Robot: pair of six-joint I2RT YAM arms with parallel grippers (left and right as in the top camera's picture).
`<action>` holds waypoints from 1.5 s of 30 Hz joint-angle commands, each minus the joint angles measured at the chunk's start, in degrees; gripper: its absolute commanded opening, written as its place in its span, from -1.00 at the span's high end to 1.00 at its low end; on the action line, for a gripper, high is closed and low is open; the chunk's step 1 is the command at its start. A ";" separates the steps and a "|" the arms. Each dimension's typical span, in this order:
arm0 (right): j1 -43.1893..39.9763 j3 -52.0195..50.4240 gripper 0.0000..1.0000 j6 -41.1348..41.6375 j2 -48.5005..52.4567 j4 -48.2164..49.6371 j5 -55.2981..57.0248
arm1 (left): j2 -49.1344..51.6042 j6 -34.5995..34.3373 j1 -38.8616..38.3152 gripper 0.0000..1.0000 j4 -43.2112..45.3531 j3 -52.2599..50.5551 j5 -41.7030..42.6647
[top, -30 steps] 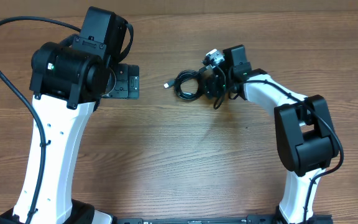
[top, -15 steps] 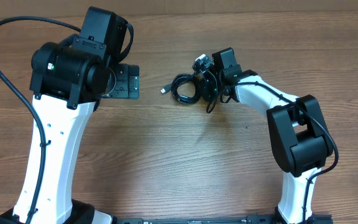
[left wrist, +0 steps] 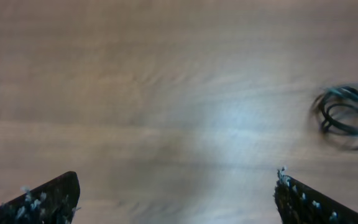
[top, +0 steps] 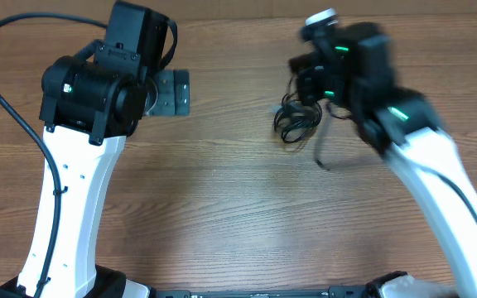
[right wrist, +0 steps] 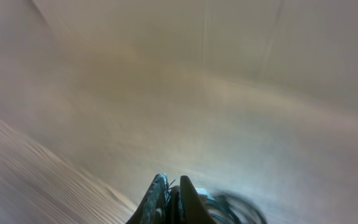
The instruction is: Untangle cables
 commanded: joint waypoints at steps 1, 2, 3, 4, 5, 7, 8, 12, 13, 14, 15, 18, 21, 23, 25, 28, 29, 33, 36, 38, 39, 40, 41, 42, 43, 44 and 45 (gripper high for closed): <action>0.31 0.28 0.92 5.79 -8.33 -4.02 0.35 | 0.26 2.64 -0.37 -1.00 5.05 0.90 5.68; 0.31 0.31 0.92 6.36 -9.75 -5.20 0.37 | 0.46 5.09 -0.37 -1.00 6.62 0.90 9.07; 0.31 0.31 0.92 6.82 -11.28 -6.64 0.35 | 0.74 7.91 -0.37 -0.99 8.35 0.90 13.49; 0.31 0.31 0.92 6.97 -12.50 -7.96 0.37 | 1.09 10.01 -0.37 -1.00 9.90 0.90 17.73; 0.31 0.31 0.92 6.97 -13.81 -9.35 0.37 | 1.53 10.93 -0.37 -0.99 11.26 0.90 20.98; 0.31 0.31 0.92 7.06 -15.98 -11.43 0.35 | 2.38 12.04 -0.37 -1.00 13.18 0.90 24.85; 0.31 0.31 0.92 7.26 -16.79 -11.98 0.35 | 2.82 13.27 -0.37 -1.00 13.75 0.90 26.75; 0.31 0.98 0.92 8.55 -20.31 -13.64 -0.72 | 5.40 22.77 -0.44 -0.99 14.51 0.85 41.05; 0.31 1.86 0.92 8.94 -21.00 -14.47 -0.70 | 6.54 27.26 -0.44 -0.99 14.34 0.85 47.34; 0.31 2.97 0.92 9.40 -21.57 -15.41 -0.70 | 7.69 31.61 -0.44 -1.00 13.90 0.85 52.92; 0.31 4.33 0.92 9.55 -22.03 -16.55 -0.72 | 8.76 34.95 -0.44 -0.99 13.44 0.85 56.85; 0.24 9.77 0.92 9.51 -22.91 -20.83 -0.26 | 12.76 41.05 -0.42 -0.99 12.46 0.85 61.86; 0.20 16.17 0.92 9.29 -22.91 -26.01 1.70 | 16.96 38.91 -0.31 -1.00 12.48 0.85 58.49; 0.20 19.23 0.92 9.22 -22.91 -28.63 3.45 | 19.28 34.34 -0.33 -0.99 12.66 0.85 55.89; 0.20 21.07 0.92 8.24 -22.91 -30.34 5.42 | 21.84 28.74 -0.39 -1.00 12.90 0.85 53.68; 0.20 21.79 0.92 8.02 -22.91 -31.34 7.02 | 24.90 20.63 -0.76 -1.00 12.92 0.85 52.37; 0.20 21.75 0.92 8.00 -22.91 -31.58 7.04 | 25.73 16.90 -0.85 -1.00 12.87 0.85 52.39; 0.20 21.64 0.92 7.76 -22.23 -32.87 9.40 | 27.91 14.16 -1.49 -1.00 13.11 0.85 58.75; 0.20 21.64 0.92 7.13 -22.03 -32.50 12.52 | 27.96 27.28 -2.64 -0.99 12.50 0.85 65.11; 0.20 21.75 0.92 4.92 -22.03 -31.01 12.57 | 27.96 38.56 -3.74 -1.00 10.64 0.87 69.05; 0.17 21.75 0.93 4.63 -22.03 -29.86 12.63 | 27.96 42.36 -4.24 -1.00 9.70 0.87 69.81; 0.20 21.75 0.92 4.55 -22.03 -28.52 12.76 | 27.96 45.18 -4.74 -0.99 8.96 0.87 70.07; 0.20 21.75 0.92 4.31 -22.03 -27.15 12.79 | 27.96 47.19 -5.20 -1.00 8.33 0.87 70.01; 0.20 21.75 0.93 4.07 -21.97 -25.22 12.79 | 27.96 49.46 -5.92 -1.00 7.54 0.87 69.99; 0.20 21.75 0.93 3.67 -21.92 -23.23 12.76 | 27.96 50.93 -6.54 -0.99 6.97 0.87 69.96; 0.20 21.75 0.93 3.06 -21.77 -20.74 12.76 | 27.96 52.33 -7.10 -1.00 6.56 0.87 69.81; 0.20 21.75 0.92 1.81 -21.64 -17.77 12.76 | 27.96 53.51 -7.69 -1.00 6.25 0.87 69.20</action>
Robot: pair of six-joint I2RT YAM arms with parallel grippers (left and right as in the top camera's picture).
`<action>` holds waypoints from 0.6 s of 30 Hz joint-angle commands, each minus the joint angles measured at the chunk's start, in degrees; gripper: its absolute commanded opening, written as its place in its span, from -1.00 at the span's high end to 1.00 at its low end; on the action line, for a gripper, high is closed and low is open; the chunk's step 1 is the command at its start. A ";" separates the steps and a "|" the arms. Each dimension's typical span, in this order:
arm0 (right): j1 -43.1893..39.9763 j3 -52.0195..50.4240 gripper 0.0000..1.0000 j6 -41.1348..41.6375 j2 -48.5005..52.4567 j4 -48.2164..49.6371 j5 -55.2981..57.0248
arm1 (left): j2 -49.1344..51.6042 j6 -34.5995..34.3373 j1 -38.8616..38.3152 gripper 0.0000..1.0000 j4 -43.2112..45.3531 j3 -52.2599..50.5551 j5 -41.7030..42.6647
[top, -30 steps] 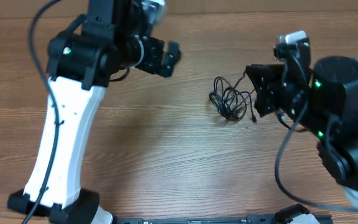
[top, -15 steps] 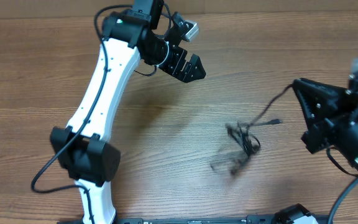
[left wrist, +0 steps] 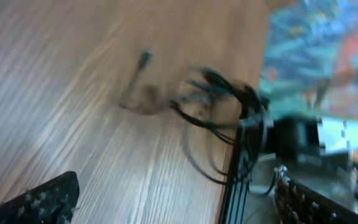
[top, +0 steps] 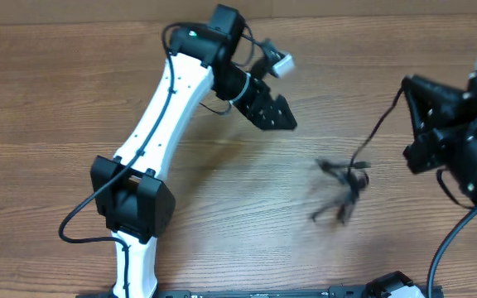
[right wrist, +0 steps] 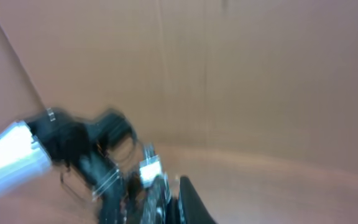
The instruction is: Untangle cables
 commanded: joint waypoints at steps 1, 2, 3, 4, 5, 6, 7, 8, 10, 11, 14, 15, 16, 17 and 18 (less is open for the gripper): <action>0.15 0.72 0.93 -3.69 -0.17 8.15 1.14 | 0.13 12.57 -2.05 -0.99 -0.96 0.85 2.23; 0.15 0.72 0.93 -4.50 0.00 11.06 1.09 | 0.13 13.03 -2.47 -1.00 -1.03 0.85 1.75; 0.15 0.72 0.93 -5.09 0.13 14.01 1.11 | 0.13 13.22 -2.80 -1.00 -1.03 0.85 1.18; 0.15 0.72 0.92 -5.66 0.13 16.13 1.05 | 0.13 13.64 -3.06 -1.00 -1.05 0.85 0.79; 0.15 0.72 0.93 -6.03 0.13 18.21 0.90 | 0.13 14.05 -3.23 -1.00 -1.09 0.85 0.63; 0.15 0.72 0.93 -6.01 0.11 19.39 0.92 | 0.13 14.34 -3.37 -1.00 -1.01 0.85 0.59; 0.15 0.76 0.93 -5.99 0.11 20.02 0.92 | 0.13 14.78 -3.41 -1.00 -0.92 0.85 0.63; 0.15 0.90 0.93 -5.97 0.11 20.09 0.90 | 0.13 14.88 -3.41 -1.00 -0.72 0.85 0.63; 0.15 0.98 0.93 -5.92 0.13 19.41 0.68 | 0.13 14.86 -3.39 -0.99 0.15 0.85 1.07; 0.15 0.98 0.93 -5.92 0.13 19.15 0.70 | 0.13 14.86 -3.43 -1.00 0.63 0.85 1.77; 0.15 0.98 0.93 -5.95 0.13 18.18 0.70 | 0.13 15.10 -4.20 -0.01 2.51 0.85 4.48; 0.15 0.98 0.93 -5.92 0.13 18.01 0.70 | 0.13 15.04 -4.57 0.92 3.28 0.85 4.39; 0.15 0.98 0.93 -5.92 0.13 17.92 0.70 | 0.13 14.99 -5.05 0.92 3.96 0.85 4.42; 0.15 0.98 0.93 -5.92 0.13 17.79 0.70 | 0.13 14.82 -5.44 0.92 4.42 0.85 4.17; 0.15 0.98 0.93 -5.95 0.13 17.70 0.72 | 0.13 14.58 -5.70 0.92 4.63 0.85 4.00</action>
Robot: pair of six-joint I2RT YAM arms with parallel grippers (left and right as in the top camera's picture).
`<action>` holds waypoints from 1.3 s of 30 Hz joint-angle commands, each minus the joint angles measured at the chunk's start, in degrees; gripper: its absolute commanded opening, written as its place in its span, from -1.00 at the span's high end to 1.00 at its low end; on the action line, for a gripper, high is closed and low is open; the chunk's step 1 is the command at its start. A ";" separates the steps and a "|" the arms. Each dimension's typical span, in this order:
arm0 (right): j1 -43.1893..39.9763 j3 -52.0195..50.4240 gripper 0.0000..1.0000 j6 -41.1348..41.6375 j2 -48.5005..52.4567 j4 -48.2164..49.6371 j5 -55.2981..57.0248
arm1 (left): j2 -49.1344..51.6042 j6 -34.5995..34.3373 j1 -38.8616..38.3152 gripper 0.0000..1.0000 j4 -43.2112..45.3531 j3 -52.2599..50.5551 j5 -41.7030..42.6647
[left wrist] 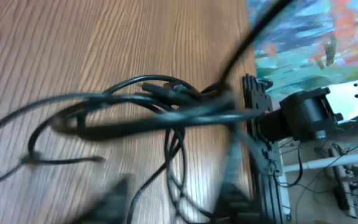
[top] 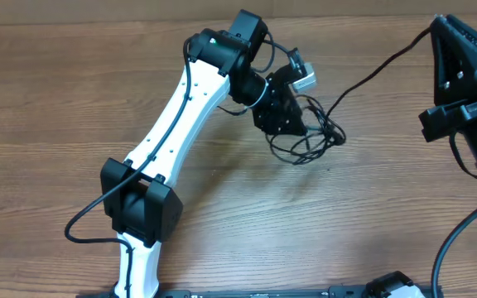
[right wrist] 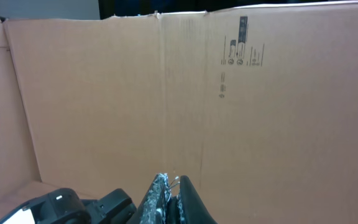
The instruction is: Untangle cables
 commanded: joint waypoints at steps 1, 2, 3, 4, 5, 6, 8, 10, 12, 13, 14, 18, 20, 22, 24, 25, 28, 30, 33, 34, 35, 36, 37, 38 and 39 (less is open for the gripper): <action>0.17 1.01 0.93 -0.44 -0.50 0.02 0.44 | 0.11 1.46 -1.92 0.92 0.79 0.90 1.95; 0.17 1.01 0.93 -0.46 -0.50 -0.39 0.46 | -0.11 0.76 -1.97 0.92 0.76 1.01 1.92; 0.17 1.01 0.92 -0.48 -0.50 -0.85 0.85 | -0.37 0.26 -1.97 0.92 0.74 1.01 1.95; 0.17 1.01 0.93 -0.48 -0.50 -1.40 1.36 | -0.96 0.02 -1.81 0.91 0.70 1.01 1.92; 0.17 1.01 0.92 -0.50 -0.50 -1.81 1.84 | -1.42 -0.07 -1.53 0.92 0.66 1.01 1.88; 0.17 1.01 0.93 -0.50 -0.50 -2.47 2.54 | -2.34 -1.03 -1.03 0.92 0.66 1.11 1.53; 0.17 0.98 0.93 -0.50 -0.48 -3.54 5.03 | -5.09 -4.33 0.81 0.92 -0.15 2.01 -1.42; 0.15 0.98 0.92 -0.48 -0.28 -4.35 7.67 | -8.68 -7.87 3.23 0.92 -1.66 3.58 -5.31; 0.15 0.98 0.93 -0.50 0.00 -4.87 8.83 | -13.46 -12.02 6.62 0.92 -3.91 5.97 -11.30; 0.11 0.98 0.93 -0.50 0.15 -4.98 8.87 | -16.13 -14.84 8.57 0.92 -5.03 7.30 -15.19; 0.04 0.98 0.93 -0.52 0.31 -5.09 9.27 | -18.78 -16.83 10.73 0.92 -6.32 8.61 -18.40; -2.58 0.96 0.93 -0.50 1.88 -5.79 12.83 | -28.70 -20.76 21.03 0.92 -11.47 12.55 -25.27; -5.64 0.96 0.93 -0.46 3.26 -6.21 12.72 | -33.38 -22.16 27.45 0.92 -13.07 13.33 -25.51; -10.25 0.96 0.92 -0.42 5.16 -6.49 11.23 | -37.90 -24.02 34.67 0.92 -14.14 13.33 -25.49; -15.47 0.96 0.93 -0.20 6.99 -6.38 7.78 | -41.51 -24.41 41.05 0.92 -15.39 13.33 -25.05; -18.60 0.96 0.93 0.02 8.13 -6.21 5.25 | -42.86 -24.39 43.36 0.92 -15.96 13.33 -25.07; -30.16 0.98 0.93 2.82 11.76 -4.70 -3.43 | -45.64 -23.85 47.43 0.92 -17.27 13.33 -25.09; -40.09 0.98 0.93 6.40 14.62 -3.21 -11.74 | -46.71 -22.64 47.65 0.92 -18.08 13.33 -25.66; -53.09 0.98 0.93 10.16 17.94 -2.14 -26.56 | -47.06 -22.86 47.65 0.92 -18.43 13.33 -26.60; -57.09 0.98 0.92 10.19 18.97 -1.95 -31.61 | -47.06 -22.86 47.65 0.92 -18.40 13.33 -26.60; -59.67 0.98 0.92 10.36 19.65 -1.77 -34.73 | -47.04 -22.86 47.65 0.92 -18.36 13.33 -26.60; -62.18 0.98 0.92 10.47 20.33 -1.81 -37.27 | -47.01 -22.86 47.65 0.92 -18.29 13.33 -26.38; -63.34 0.98 0.92 11.47 20.59 -1.79 -37.75 | -46.69 -22.86 47.63 0.92 -18.18 13.31 -26.14; -63.06 0.98 0.92 11.41 20.57 -1.53 -37.75 | -46.51 -22.86 47.54 0.92 -18.18 13.31 -26.14; -62.40 0.98 0.92 11.41 20.41 -1.16 -37.75 | -46.31 -22.86 47.54 0.92 -18.18 13.31 -26.14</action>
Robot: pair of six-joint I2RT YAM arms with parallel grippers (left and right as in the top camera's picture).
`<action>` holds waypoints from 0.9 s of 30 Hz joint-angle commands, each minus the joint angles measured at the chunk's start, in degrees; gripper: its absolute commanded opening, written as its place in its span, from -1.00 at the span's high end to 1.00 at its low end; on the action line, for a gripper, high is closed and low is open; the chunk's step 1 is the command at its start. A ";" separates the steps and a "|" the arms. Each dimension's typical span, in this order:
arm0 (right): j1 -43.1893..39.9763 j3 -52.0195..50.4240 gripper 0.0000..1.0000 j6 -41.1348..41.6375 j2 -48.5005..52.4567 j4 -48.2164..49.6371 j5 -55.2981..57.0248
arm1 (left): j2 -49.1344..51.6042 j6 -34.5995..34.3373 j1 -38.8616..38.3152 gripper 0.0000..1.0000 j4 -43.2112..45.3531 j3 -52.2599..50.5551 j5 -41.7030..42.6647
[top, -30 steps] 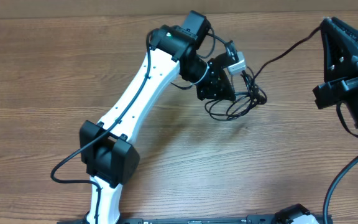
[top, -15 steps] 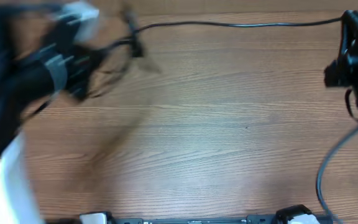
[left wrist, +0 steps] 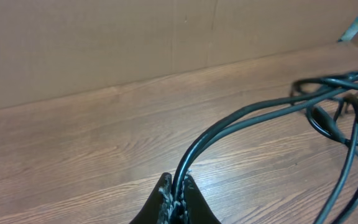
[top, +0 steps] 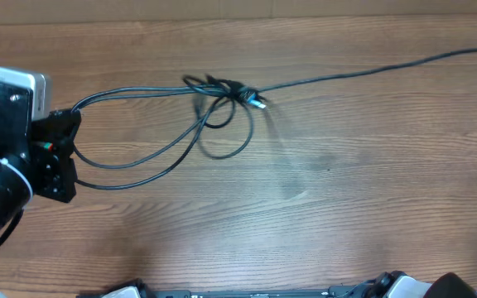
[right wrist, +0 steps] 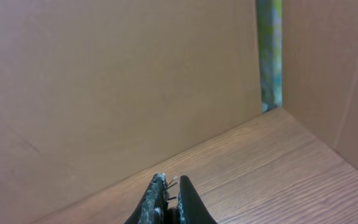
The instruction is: Untangle cables
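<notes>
The black cables [top: 147, 147] lie stretched across the wooden table [top: 330, 215]. Two strands run from the left arm [top: 23, 161] to a knot [top: 232, 89] with a loose loop [top: 226, 142] under it. From the knot a single strand [top: 387, 69] leads off the right edge. In the left wrist view my left gripper [left wrist: 178, 182] is shut on the cables [left wrist: 241, 118], and the knot [left wrist: 337, 93] shows at the right. My right gripper [right wrist: 171, 184] is shut on a thin cable end with bare wire strands; it is outside the overhead view.
Cardboard walls [left wrist: 135, 43] stand along the back of the table, and another cardboard wall [right wrist: 104, 87] faces the right wrist, with a corner gap [right wrist: 270, 53]. Bare wood [top: 346, 182] lies in front of the cables.
My left gripper was at the tangle at the table's upper middle; it is now at the far left, shut on the cables. The right arm has left the overhead view. The bundle is pulled out long.
First my right gripper held the bunched cables at the upper right while the left stood open at the back left. Then the bundle hung from a strand toward the right, with the left still open. Then the left was at the tangle. Now the cables span the table.
</notes>
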 commanded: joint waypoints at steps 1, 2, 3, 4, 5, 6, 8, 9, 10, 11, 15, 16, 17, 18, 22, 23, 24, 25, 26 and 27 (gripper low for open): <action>0.59 0.94 0.92 1.90 -1.05 1.99 -6.25 | 0.28 -0.83 0.98 0.92 0.46 -0.02 -2.89; 2.12 0.94 0.92 1.88 -1.27 2.05 -6.21 | 0.50 -0.83 0.98 0.92 0.46 -0.02 -2.49; 3.54 0.94 0.92 1.88 -1.31 2.03 -6.03 | 0.72 -0.76 0.98 0.92 0.46 -0.02 -1.86; 5.42 0.94 0.92 1.86 -1.38 1.95 -5.57 | 0.92 -0.79 0.98 0.92 0.48 -0.02 -1.33; 7.37 0.94 0.92 1.68 -1.38 1.46 -4.55 | 1.16 -0.68 0.98 0.92 0.48 -0.02 -0.98; 9.55 0.94 0.92 0.72 -1.38 0.68 -3.45 | 1.38 -0.59 0.98 0.92 0.48 -0.02 -0.68; 14.43 0.94 0.92 -1.27 -1.38 -1.49 -1.09 | 2.01 -0.15 0.98 0.92 0.66 -0.02 0.50; 16.41 0.94 0.92 -1.75 -1.38 -2.43 -0.13 | 2.36 -0.15 0.98 0.92 0.74 -0.02 1.55; 19.02 0.94 0.92 -2.43 -1.38 -3.48 0.57 | 2.71 0.02 0.98 0.92 0.87 -0.02 2.97; 21.05 0.94 0.92 -2.47 -1.38 -4.17 1.16 | 3.17 0.52 0.96 0.92 0.87 -0.02 4.72; 30.75 0.94 0.92 -2.71 -1.38 -5.64 2.21 | 5.09 1.16 -0.13 0.92 0.96 -0.02 9.46; 33.07 0.94 0.92 -2.71 -1.38 -5.88 2.97 | 5.42 1.18 -0.76 0.92 1.07 -0.02 9.70; 35.21 0.94 0.92 -2.69 -1.38 -6.19 3.61 | 5.79 1.16 -1.75 0.92 1.25 -0.02 9.70; 37.51 0.94 0.92 -2.69 -1.38 -6.45 4.00 | 6.03 1.16 -2.89 0.92 1.57 -0.02 9.68; 45.72 0.85 0.92 -3.74 -1.27 -8.83 4.33 | 6.10 0.61 -7.58 0.92 3.80 -0.02 7.61; 47.74 0.76 0.92 -3.76 -1.25 -9.60 4.35 | 6.05 -0.37 -8.55 0.92 4.48 0.00 6.71; 50.21 0.42 0.92 -3.76 -1.16 -10.34 4.37 | 6.08 -1.42 -9.33 0.92 5.14 0.00 5.81; 52.13 -0.02 0.92 -3.76 -1.16 -10.73 4.39 | 6.08 -2.43 -9.92 0.92 5.68 0.00 4.96; 54.58 -0.70 0.92 -3.76 -1.16 -10.88 5.60 | 6.05 -3.28 -10.34 0.92 6.21 0.00 4.24; 56.74 -1.16 0.92 -3.78 -1.16 -10.99 9.49 | 6.03 -3.89 -10.38 0.92 6.73 0.00 3.67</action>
